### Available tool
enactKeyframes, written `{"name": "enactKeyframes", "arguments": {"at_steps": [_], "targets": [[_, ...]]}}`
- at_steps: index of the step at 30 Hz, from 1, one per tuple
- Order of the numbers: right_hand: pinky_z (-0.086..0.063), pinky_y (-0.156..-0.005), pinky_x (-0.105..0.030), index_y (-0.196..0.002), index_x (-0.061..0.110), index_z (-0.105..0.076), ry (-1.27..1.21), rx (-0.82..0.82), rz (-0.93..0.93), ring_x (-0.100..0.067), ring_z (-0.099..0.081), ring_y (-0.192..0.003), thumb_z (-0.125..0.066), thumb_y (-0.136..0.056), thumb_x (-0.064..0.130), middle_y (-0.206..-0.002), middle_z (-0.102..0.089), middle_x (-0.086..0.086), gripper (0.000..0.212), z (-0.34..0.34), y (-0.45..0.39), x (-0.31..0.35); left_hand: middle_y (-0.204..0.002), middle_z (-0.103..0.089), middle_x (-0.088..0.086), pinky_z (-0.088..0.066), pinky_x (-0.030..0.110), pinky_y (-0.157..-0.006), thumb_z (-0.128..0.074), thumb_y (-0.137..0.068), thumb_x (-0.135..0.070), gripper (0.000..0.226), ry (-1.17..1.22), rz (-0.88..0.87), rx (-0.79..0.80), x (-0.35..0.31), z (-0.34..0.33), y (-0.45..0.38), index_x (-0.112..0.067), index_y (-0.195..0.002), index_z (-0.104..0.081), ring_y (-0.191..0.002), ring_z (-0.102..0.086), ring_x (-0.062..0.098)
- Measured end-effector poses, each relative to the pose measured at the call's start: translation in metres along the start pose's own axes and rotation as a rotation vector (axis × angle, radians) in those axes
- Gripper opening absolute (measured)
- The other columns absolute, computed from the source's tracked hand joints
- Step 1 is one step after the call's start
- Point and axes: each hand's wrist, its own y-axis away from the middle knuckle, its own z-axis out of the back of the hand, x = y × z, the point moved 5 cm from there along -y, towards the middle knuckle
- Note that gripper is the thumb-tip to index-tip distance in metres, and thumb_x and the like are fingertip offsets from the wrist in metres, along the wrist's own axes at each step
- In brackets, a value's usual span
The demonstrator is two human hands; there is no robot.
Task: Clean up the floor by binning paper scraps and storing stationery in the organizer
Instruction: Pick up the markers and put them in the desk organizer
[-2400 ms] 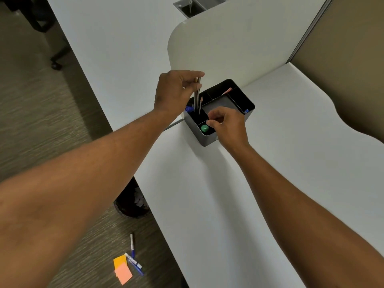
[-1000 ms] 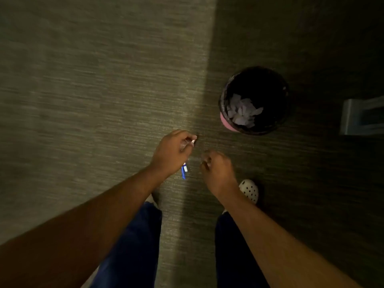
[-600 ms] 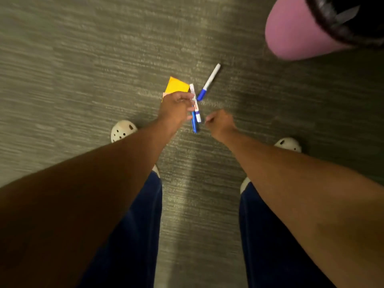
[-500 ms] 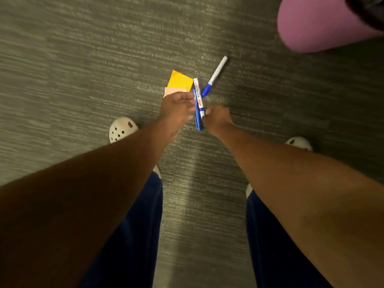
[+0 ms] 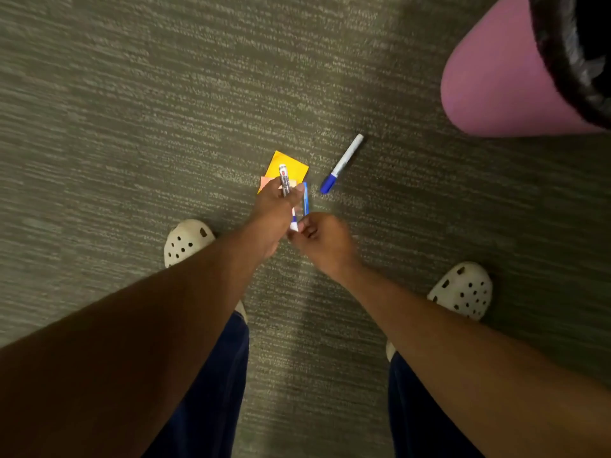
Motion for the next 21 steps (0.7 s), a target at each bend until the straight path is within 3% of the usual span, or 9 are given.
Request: {"name": "enactKeyframes", "arguments": {"at_steps": [3,5,8,11,14,16,18,21], "targets": [[-0.049,-0.062,-0.030,-0.069,0.016,-0.068,-0.074,0.158,0.047,-0.008,-0.057,-0.058,-0.073,-0.083,0.053,-0.068,-0.071,-0.011,0.040,0.005,0.000,0.008,-0.086,-0.063,0.008,-0.048,0.032,-0.060,-0.051,-0.104,-0.004,0.012,0.101,0.007,-0.075,-0.009,0.002,-0.012,-0.009,-0.113,-0.058,-0.067,-0.057,0.020],[-0.055,-0.067,-0.037,-0.070,0.012,-0.069,0.074,0.037,0.014,-0.021,-0.066,-0.063,-0.050,-0.094,0.065,-0.071,-0.072,-0.017,0.061,0.025,-0.021,0.008,-0.080,-0.060,0.001,-0.041,0.025,-0.050,-0.050,-0.104,-0.003,0.020,0.109,-0.002,-0.163,-0.012,0.008,-0.019,-0.012,-0.120,-0.058,-0.059,-0.051,0.013],[-0.059,-0.080,-0.042,-0.093,0.005,-0.076,0.241,-0.248,-0.157,-0.037,-0.074,-0.091,-0.041,-0.105,0.056,-0.095,-0.077,-0.021,0.063,0.060,-0.068,0.000,-0.081,-0.061,-0.002,-0.041,0.024,-0.050,-0.051,-0.104,-0.006,0.028,0.136,-0.033,-0.168,-0.013,0.011,-0.025,-0.014,-0.130,-0.058,-0.059,-0.052,0.010],[-0.055,-0.079,-0.036,-0.117,0.003,-0.068,0.219,-0.264,-0.354,-0.033,-0.072,-0.107,-0.059,-0.098,0.054,-0.119,-0.072,-0.018,0.055,0.070,-0.109,-0.006,-0.084,-0.064,-0.001,-0.047,0.026,-0.054,-0.055,-0.103,-0.006,0.027,0.168,-0.053,-0.126,-0.013,0.012,-0.026,-0.018,-0.125,-0.061,-0.064,-0.057,0.012],[-0.057,-0.088,-0.037,-0.130,0.003,-0.061,0.290,-0.255,-0.388,-0.031,-0.071,-0.114,-0.063,-0.099,0.041,-0.130,-0.068,-0.017,0.049,0.074,-0.121,-0.002,-0.087,-0.064,-0.001,-0.050,0.024,-0.054,-0.056,-0.101,-0.002,0.028,0.251,-0.031,-0.116,-0.016,0.018,-0.028,-0.021,-0.121,-0.063,-0.065,-0.060,0.011],[-0.058,-0.086,-0.038,-0.125,0.003,-0.065,0.309,-0.250,-0.314,-0.031,-0.072,-0.110,-0.060,-0.100,0.039,-0.125,-0.071,-0.018,0.044,0.072,-0.114,0.006,-0.086,-0.064,-0.001,-0.050,0.024,-0.055,-0.057,-0.100,-0.004,0.027,0.297,0.008,-0.125,-0.018,0.023,-0.029,-0.019,-0.122,-0.064,-0.065,-0.060,0.012],[-0.057,-0.077,-0.037,-0.111,0.004,-0.072,0.316,-0.171,-0.163,-0.031,-0.074,-0.096,-0.060,-0.101,0.039,-0.107,-0.076,-0.017,0.039,0.060,-0.093,0.021,-0.088,-0.063,-0.001,-0.048,0.026,-0.059,-0.059,-0.102,-0.019,0.019,0.305,0.070,-0.102,-0.018,0.023,-0.028,-0.019,-0.120,-0.062,-0.068,-0.058,0.013],[-0.046,-0.063,-0.034,-0.090,0.005,-0.074,0.273,0.022,0.077,-0.028,-0.064,-0.068,-0.060,-0.102,0.035,-0.077,-0.072,-0.013,0.035,0.029,-0.047,0.043,-0.098,-0.063,0.003,-0.048,0.032,-0.067,-0.069,-0.096,-0.036,0.036,0.235,0.114,0.031,-0.019,0.013,-0.024,-0.014,-0.124,-0.061,-0.078,-0.058,0.015]]}}
